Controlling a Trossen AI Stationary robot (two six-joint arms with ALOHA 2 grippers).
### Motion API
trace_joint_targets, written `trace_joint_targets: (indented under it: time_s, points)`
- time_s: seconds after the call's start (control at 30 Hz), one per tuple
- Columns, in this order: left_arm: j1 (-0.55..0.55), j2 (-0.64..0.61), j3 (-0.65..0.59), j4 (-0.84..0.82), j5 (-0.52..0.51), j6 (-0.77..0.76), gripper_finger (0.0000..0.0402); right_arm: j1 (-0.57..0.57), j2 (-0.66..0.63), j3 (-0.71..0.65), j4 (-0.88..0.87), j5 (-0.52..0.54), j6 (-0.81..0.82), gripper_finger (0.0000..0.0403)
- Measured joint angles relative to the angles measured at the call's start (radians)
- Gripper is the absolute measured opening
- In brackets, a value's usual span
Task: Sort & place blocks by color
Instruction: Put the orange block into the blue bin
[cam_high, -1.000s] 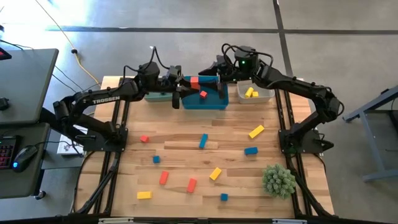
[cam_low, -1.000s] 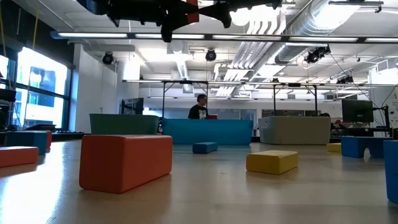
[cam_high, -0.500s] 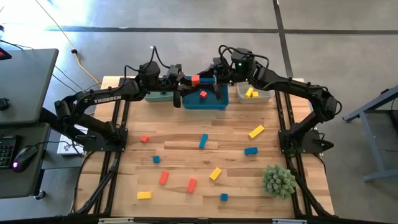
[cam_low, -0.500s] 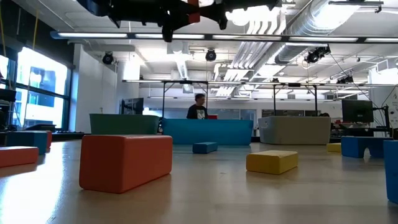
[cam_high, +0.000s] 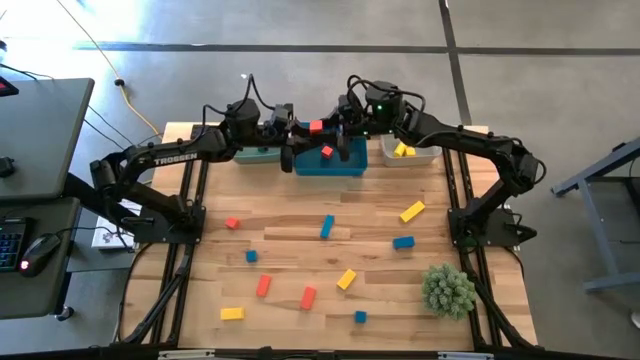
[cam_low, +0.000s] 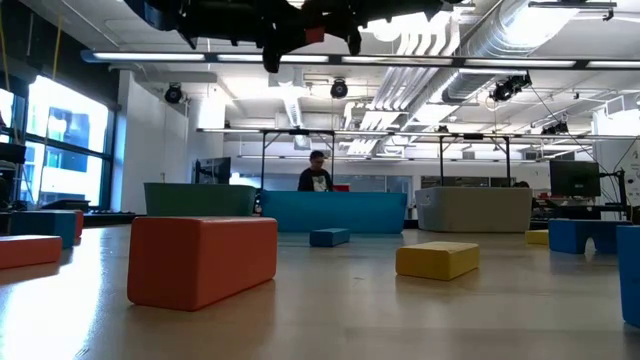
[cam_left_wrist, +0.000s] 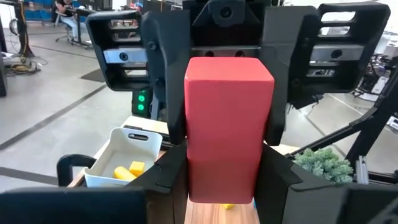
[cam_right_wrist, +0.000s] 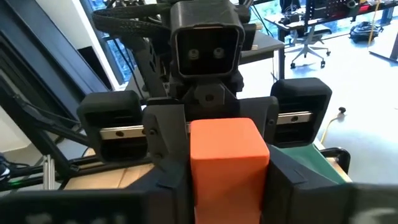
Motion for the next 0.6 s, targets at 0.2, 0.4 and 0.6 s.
trace_joint_targets:
  time_s: [0.2,0.4,0.6]
  points:
    - [0.005,0.0,0.0,0.0,-0.004,0.006,0.0139,0.0,0.0,0.0,0.0,0.015,-0.014,0.0109]
    - [0.016,0.001,0.0,-0.001,-0.033,0.011,0.0153,0.0,0.0,0.001,-0.015,0.068,-0.007,0.0109]
    - [0.039,0.001,0.0,0.0,-0.044,0.031,0.0184,-0.018,0.0,0.001,-0.046,0.116,-0.012,0.0109]
